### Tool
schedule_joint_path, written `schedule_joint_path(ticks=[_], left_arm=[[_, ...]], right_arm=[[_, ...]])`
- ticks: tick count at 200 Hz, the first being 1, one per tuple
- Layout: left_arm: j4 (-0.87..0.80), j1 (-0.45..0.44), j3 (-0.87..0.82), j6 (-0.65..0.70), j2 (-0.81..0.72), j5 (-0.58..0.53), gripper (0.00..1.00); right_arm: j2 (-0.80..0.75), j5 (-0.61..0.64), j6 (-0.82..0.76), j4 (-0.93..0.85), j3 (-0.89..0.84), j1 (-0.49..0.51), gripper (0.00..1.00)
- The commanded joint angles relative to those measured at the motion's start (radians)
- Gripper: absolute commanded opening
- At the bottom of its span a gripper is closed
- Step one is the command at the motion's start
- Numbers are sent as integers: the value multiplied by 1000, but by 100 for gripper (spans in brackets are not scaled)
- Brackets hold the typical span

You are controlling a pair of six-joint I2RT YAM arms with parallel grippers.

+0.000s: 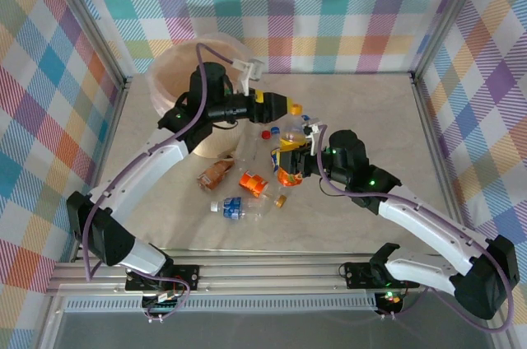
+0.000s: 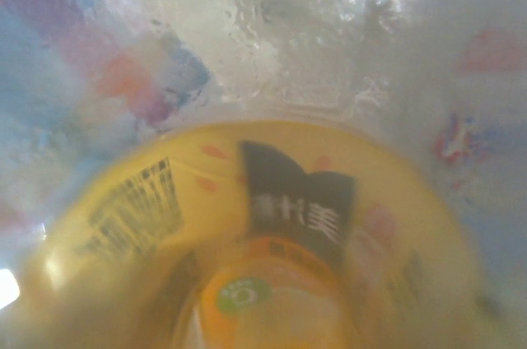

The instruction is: Put the plastic bottles in the bin

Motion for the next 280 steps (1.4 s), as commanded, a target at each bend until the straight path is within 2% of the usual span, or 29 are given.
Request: schedule_joint_path(ticks=[1, 46, 68, 106, 128, 164, 180, 192, 228, 280], left_arm=[[39, -23, 48, -5, 32, 62, 79], [19, -43, 75, 14, 59, 81, 73], [9, -50, 85, 14, 71, 87, 66], [2, -56, 90, 15, 81, 101, 48], [-15, -56, 92, 25, 78, 93, 31], [-35, -56, 89, 43, 66, 77, 11], [-45, -56, 86, 56, 58, 55, 7], [-56, -56, 86, 68, 52, 35, 5], [-92, -54, 92, 106, 27, -37, 0], [-174, -29, 128, 173, -31, -169, 0]], right_arm=[[4, -41, -2, 63, 37, 1, 50], [9, -43, 1, 72, 39, 1, 50], [22, -47, 2, 76, 46, 1, 50], [44, -47, 2, 73, 63, 2, 49], [53, -41, 2, 70, 69, 1, 49], [57, -40, 2, 66, 72, 1, 50], [57, -32, 2, 56, 74, 1, 55], [54, -19, 3, 43, 74, 1, 63], [43, 20, 4, -10, 79, 1, 100], [-9, 51, -9, -113, 89, 1, 100]])
